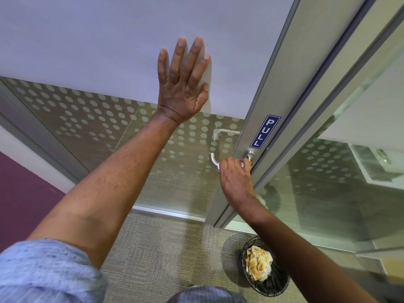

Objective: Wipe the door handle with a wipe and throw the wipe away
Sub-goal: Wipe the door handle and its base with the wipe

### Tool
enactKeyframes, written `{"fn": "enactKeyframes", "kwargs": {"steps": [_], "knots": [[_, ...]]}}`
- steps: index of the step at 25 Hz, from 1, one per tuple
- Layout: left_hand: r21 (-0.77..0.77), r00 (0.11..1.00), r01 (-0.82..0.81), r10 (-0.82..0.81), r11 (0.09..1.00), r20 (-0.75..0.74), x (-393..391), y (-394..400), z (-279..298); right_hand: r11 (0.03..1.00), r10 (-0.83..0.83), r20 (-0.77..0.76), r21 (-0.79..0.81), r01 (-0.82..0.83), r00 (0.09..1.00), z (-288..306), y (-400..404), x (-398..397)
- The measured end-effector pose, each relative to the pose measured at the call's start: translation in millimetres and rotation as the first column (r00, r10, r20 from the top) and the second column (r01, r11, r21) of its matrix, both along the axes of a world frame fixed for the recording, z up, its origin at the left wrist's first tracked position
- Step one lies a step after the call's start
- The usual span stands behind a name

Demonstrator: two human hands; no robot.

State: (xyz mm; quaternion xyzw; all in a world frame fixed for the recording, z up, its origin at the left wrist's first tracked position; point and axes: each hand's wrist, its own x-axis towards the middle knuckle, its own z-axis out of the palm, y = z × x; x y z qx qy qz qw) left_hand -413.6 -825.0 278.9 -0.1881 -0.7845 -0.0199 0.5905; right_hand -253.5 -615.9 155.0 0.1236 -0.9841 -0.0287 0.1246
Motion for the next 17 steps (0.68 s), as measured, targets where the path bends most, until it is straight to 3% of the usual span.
{"fn": "enactKeyframes", "kwargs": {"steps": [4, 7, 9, 14, 17], "knots": [[0.002, 1.0, -0.004, 0.004, 1.0, -0.001, 1, -1, 3, 0.99, 0.097, 0.226, 0.08, -0.118, 0.969, 26, 4, -24], [0.002, 1.0, 0.003, -0.003, 1.0, 0.003, 2, 1, 3, 0.98, 0.187, 0.363, -0.001, -0.2, 0.913, 40, 11, -36], [0.002, 1.0, -0.001, 0.001, 1.0, 0.009, 2, 0, 4, 0.985, 0.156, 0.307, 0.019, -0.17, 0.939, 38, 8, -32], [0.009, 1.0, -0.011, 0.011, 1.0, 0.026, 1, -3, 2, 0.998, 0.065, -0.037, -0.003, -0.065, 0.997, -2, 5, -3], [0.02, 0.999, -0.009, 0.009, 1.0, 0.038, -2, -2, 1, 0.993, 0.081, 0.001, 0.089, -0.08, 0.997, 4, 13, -13]]}}
